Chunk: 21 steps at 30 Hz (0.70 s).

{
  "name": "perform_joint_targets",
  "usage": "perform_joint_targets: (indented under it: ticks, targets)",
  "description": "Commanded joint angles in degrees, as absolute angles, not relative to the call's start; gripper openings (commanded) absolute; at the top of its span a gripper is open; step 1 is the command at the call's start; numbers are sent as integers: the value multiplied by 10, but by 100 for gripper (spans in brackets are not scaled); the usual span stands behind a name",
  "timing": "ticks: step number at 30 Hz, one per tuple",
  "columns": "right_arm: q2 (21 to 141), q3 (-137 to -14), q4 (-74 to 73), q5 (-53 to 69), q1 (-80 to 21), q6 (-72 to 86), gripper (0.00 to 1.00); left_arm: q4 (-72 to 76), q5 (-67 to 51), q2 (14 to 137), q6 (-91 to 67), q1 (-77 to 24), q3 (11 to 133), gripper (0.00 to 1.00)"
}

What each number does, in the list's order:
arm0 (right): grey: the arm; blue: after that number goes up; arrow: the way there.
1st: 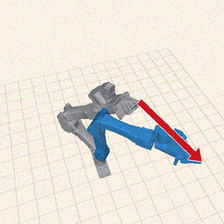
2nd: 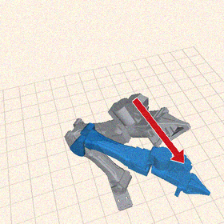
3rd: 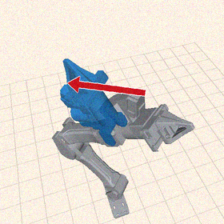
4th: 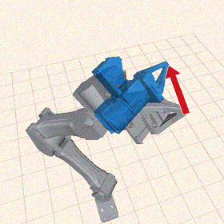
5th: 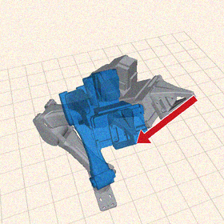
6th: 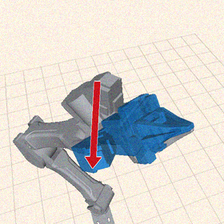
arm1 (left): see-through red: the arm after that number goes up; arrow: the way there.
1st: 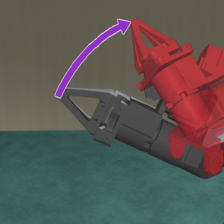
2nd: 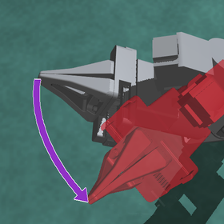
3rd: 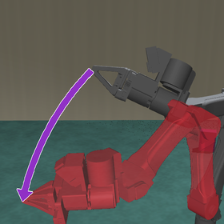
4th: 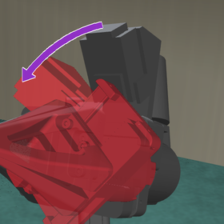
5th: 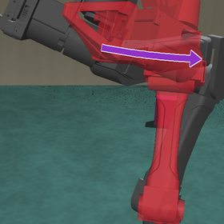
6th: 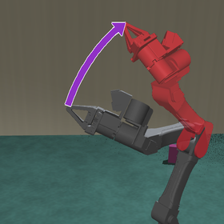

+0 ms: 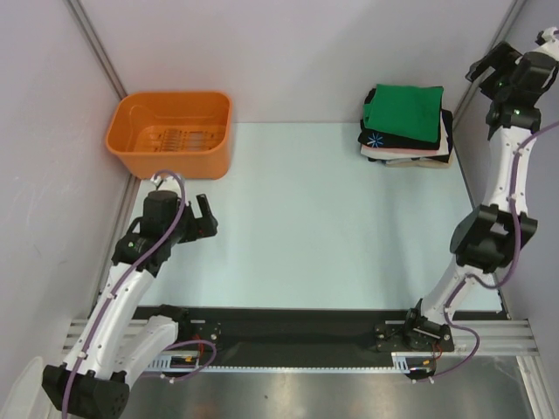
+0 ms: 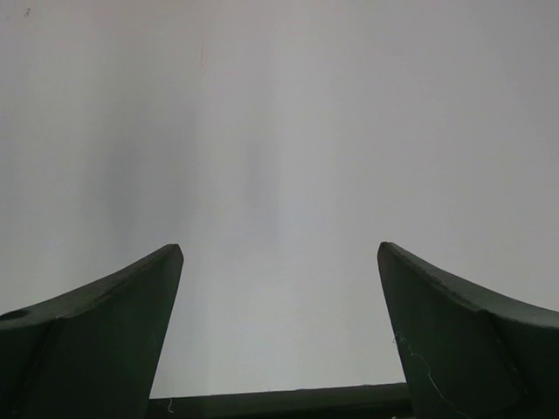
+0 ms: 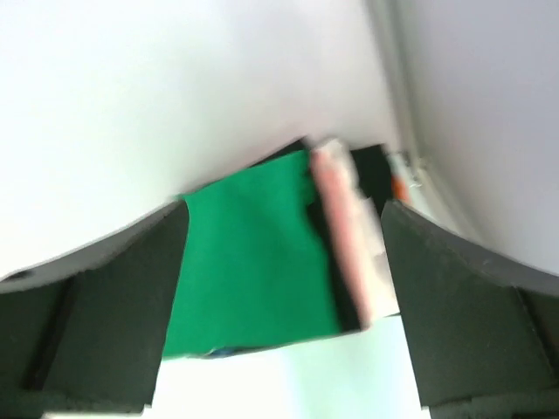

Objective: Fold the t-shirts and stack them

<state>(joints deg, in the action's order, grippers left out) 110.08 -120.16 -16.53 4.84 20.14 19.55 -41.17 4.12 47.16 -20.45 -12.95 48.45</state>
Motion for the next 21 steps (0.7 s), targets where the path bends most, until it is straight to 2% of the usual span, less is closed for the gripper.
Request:
perform_joint_targets:
  ticks: [1,2,5,6,7,10,18,21]
  targets:
    - [977,-1093,-144,98,172,247,94,-392,30,452,-194,-125,482,100]
    - [951,-1018,-135,100,161,255,93,-391,28,450,-194,-125,482,100]
    - [835,-901,-91,100,108,248,95,-391,26,441,-193,-125,482,100]
    - [810,-832,-86,97,92,236,100,-390,27,439,-193,-125,482,100]
    - [786,-804,-82,90,71,231,100,-390,28,434,-193,-125,481,100]
    - [688,-677,-64,63,-23,215,100,-391,31,429,-193,-125,483,100]
    - [521,-472,-98,-54,-284,192,100,-381,61,385,-200,-123,489,100]
    - [488,-425,-105,-80,-338,208,100,-311,104,321,-183,-123,450,100]
